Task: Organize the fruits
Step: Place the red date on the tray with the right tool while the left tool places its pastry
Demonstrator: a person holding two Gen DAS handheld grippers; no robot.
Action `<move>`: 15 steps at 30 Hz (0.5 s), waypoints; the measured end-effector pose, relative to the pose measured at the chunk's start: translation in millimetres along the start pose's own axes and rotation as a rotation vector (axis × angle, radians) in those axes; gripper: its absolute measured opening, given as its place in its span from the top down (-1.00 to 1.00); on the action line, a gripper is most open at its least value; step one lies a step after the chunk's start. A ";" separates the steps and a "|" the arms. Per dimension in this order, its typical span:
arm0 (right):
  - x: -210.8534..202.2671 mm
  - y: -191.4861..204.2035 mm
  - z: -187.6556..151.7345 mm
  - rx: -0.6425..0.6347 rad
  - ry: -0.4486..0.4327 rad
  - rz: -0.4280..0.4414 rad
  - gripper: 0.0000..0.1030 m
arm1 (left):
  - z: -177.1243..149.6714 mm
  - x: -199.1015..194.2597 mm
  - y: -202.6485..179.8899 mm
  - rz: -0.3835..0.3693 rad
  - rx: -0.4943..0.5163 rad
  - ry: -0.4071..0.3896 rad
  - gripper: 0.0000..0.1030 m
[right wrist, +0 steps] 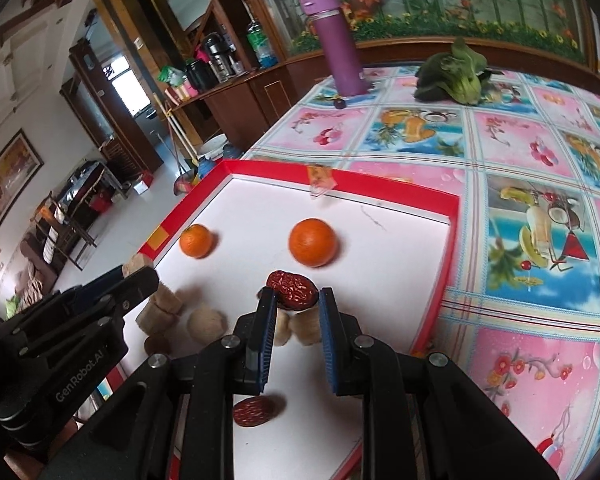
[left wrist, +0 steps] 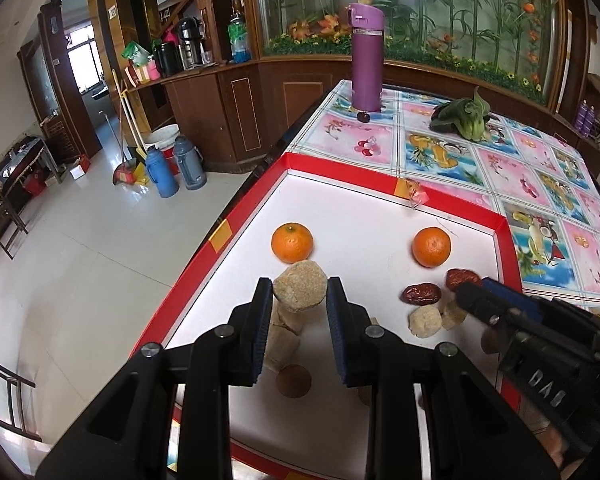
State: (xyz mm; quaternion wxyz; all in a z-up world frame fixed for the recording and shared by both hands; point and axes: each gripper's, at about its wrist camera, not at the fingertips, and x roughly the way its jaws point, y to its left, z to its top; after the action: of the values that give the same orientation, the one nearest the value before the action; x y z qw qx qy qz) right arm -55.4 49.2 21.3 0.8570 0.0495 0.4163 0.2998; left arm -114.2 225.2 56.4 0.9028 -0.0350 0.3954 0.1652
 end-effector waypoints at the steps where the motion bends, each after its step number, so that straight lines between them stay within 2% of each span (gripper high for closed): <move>1: -1.1 -2.3 1.0 0.005 -0.004 -0.003 0.62 | 0.2 0.3 -0.2 0.005 0.003 0.000 0.43; 15: 11.8 -7.8 1.1 0.018 0.015 -0.016 0.62 | 2.2 19.6 -13.0 0.013 0.033 0.034 0.43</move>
State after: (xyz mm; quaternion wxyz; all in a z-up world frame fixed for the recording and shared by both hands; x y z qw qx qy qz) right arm -45.3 49.6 11.3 0.8556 0.0517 0.4259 0.2896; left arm -96.0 218.7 42.8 0.8952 -0.0202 0.4138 0.1640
